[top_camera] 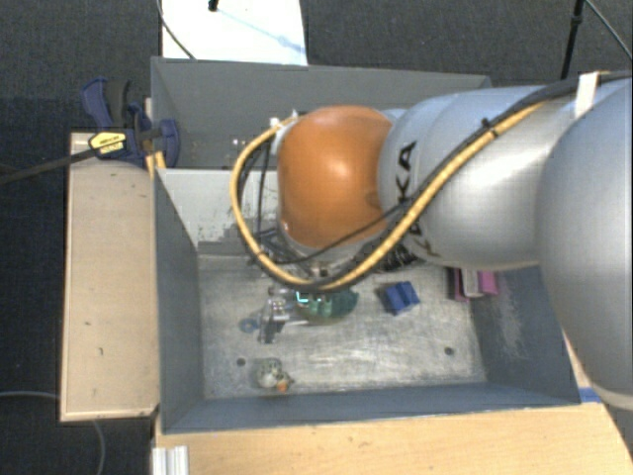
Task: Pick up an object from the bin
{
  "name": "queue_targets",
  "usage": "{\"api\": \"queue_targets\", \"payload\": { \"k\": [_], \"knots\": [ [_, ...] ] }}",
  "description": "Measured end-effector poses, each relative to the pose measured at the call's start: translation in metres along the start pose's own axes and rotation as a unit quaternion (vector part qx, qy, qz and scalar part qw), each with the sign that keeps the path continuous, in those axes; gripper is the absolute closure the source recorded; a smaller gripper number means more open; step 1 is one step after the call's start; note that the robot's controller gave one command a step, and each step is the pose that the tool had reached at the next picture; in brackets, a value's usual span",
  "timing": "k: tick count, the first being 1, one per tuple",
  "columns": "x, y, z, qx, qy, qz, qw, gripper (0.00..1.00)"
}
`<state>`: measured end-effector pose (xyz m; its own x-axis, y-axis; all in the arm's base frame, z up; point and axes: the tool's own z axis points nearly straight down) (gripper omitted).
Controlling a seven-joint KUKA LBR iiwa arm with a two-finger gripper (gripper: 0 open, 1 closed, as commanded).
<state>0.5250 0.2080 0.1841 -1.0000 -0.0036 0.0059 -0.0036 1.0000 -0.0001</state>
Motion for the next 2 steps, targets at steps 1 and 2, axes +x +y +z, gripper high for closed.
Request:
{"api": "queue_targets", "payload": {
  "k": [1, 2],
  "knots": [
    [-0.0408, -0.0610, 0.1025, -0.001, -0.0027, 0.045, 0.9990, 0.00],
    [-0.0410, -0.0623, 0.1042, 0.000, -0.0023, 0.048, 0.9988, 1.00]
  ]
}}
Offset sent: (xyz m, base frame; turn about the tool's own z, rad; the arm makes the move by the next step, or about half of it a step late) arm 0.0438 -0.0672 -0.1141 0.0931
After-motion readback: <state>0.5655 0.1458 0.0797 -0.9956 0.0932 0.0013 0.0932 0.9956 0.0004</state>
